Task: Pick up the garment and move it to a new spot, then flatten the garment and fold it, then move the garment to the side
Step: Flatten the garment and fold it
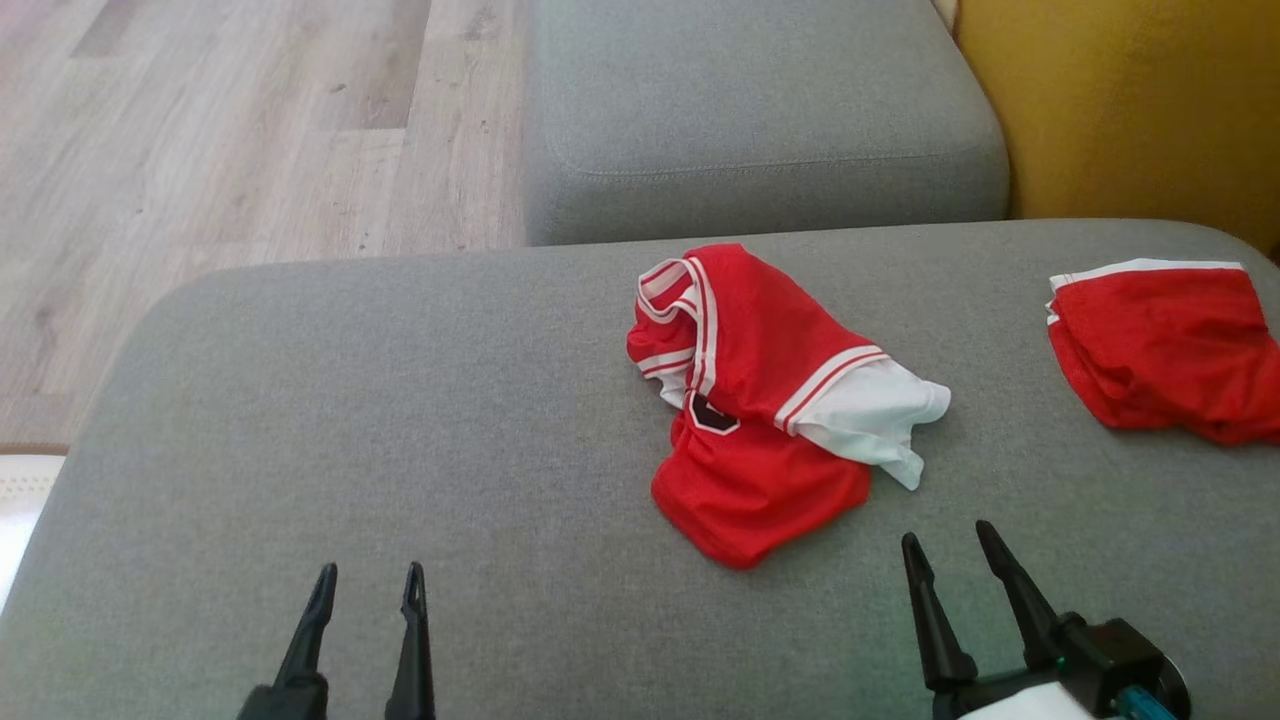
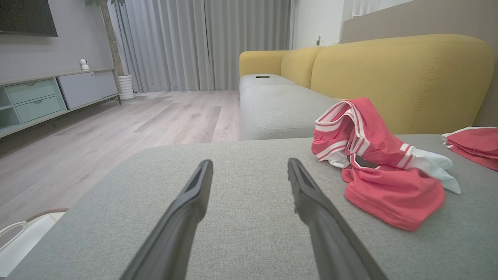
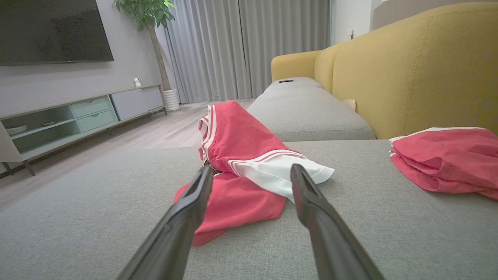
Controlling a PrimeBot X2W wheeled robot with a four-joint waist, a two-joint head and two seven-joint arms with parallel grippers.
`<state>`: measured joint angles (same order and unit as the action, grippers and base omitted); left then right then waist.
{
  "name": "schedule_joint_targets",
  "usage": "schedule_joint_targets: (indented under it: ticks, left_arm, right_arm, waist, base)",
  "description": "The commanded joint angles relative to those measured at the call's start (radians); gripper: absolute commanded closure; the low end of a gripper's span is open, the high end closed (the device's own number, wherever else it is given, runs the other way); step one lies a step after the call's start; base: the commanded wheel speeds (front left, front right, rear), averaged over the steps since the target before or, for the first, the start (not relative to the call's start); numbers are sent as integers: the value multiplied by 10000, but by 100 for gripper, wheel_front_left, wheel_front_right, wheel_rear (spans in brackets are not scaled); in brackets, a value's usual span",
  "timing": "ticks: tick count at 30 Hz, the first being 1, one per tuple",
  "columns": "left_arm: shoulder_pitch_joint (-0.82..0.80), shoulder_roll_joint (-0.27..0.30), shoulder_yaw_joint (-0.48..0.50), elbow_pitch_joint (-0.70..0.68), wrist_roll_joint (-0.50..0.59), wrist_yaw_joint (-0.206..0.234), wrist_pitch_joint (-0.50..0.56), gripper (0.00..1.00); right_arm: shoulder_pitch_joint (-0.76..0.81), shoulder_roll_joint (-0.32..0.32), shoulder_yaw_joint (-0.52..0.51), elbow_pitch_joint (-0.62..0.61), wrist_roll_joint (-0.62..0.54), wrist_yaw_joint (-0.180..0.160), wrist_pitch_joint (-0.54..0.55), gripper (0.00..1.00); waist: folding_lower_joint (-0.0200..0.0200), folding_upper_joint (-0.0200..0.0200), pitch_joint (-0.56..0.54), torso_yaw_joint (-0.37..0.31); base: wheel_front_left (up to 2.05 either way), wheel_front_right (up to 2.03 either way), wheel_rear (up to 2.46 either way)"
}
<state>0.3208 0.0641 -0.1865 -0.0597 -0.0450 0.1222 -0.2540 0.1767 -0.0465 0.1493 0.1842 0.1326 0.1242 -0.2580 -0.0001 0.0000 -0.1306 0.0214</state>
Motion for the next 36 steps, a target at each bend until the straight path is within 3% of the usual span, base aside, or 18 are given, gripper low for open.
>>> schedule_joint_targets:
  ticks: [1, 19, 29, 36]
  left_arm:
    - [-672, -100, 215, -313, 143, -38, -78, 0]
    - [-891, -128, 1, -155, 77, -4, -78, 0]
    - [-2393, -136, -1275, 1437, -390, -562, -78, 0]
    - [-4568, -138, -2723, 3484, -1742, -1209, -78, 0]
  right_arm:
    - [-457, -37, 164, -392, 64, 65, -38, 0]
    - [-509, -37, 190, -499, -20, 65, -38, 0]
    - [-842, -37, 301, -653, -186, 65, -38, 0]
    - [-1074, -37, 367, -806, -452, 65, -38, 0]
  waist:
    - [1, 0, 24, -4]
    - [1, 0, 234, -75]
    - [1, 0, 877, -497]
    - [1, 0, 1548, -886]
  base:
    - [0, 0, 0]
    - [0, 0, 0]
    - [0, 0, 0]
    - [0, 0, 0]
